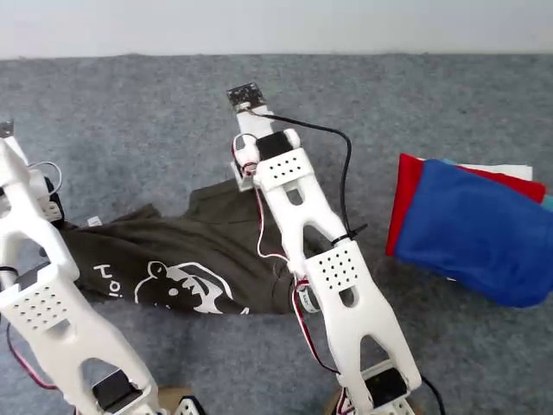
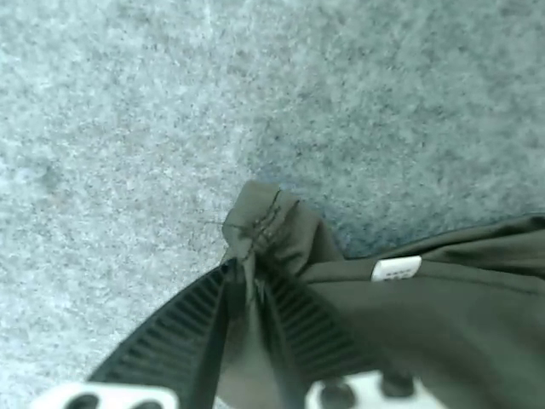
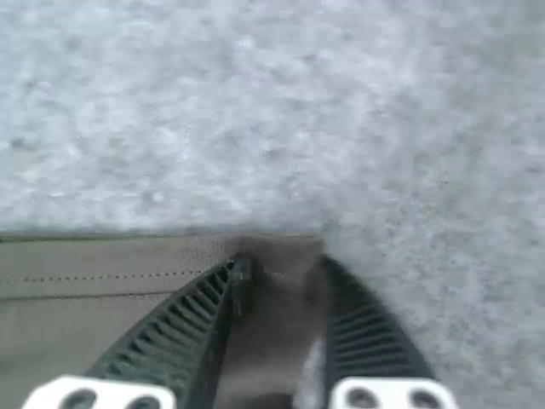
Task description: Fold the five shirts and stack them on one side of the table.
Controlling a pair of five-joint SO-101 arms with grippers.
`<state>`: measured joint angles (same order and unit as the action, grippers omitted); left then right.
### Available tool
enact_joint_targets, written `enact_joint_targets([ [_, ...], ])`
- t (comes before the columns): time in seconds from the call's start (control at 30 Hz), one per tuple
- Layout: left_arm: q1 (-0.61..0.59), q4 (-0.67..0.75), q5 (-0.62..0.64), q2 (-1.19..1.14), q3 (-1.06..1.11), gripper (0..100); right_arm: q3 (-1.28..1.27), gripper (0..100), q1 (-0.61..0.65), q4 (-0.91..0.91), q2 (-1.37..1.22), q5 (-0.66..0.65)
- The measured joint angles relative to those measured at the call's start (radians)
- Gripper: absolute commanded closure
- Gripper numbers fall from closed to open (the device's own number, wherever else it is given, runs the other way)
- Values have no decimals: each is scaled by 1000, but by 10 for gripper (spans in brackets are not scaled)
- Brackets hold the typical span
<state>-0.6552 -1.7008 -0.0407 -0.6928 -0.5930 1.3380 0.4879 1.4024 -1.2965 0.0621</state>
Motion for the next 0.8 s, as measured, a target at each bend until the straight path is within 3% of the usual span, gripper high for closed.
enact_joint_targets([
  [0.2, 23, -25, 3, 0, 0, 988, 64, 991, -3, 28, -8, -5],
  [0.4, 124, -32, 0, 58, 0, 988, 238, 991, 5, 135, 77, -5],
  [0.53, 201, -32, 55, 216, 0, 988, 292, 990, -14, 173, 221, -6],
  [0.67, 213, -34, 204, 422, 0, 988, 296, 990, -64, 152, 422, -6],
  [0.8, 222, -37, 232, 646, 0, 988, 298, 990, -107, 86, 658, -6],
])
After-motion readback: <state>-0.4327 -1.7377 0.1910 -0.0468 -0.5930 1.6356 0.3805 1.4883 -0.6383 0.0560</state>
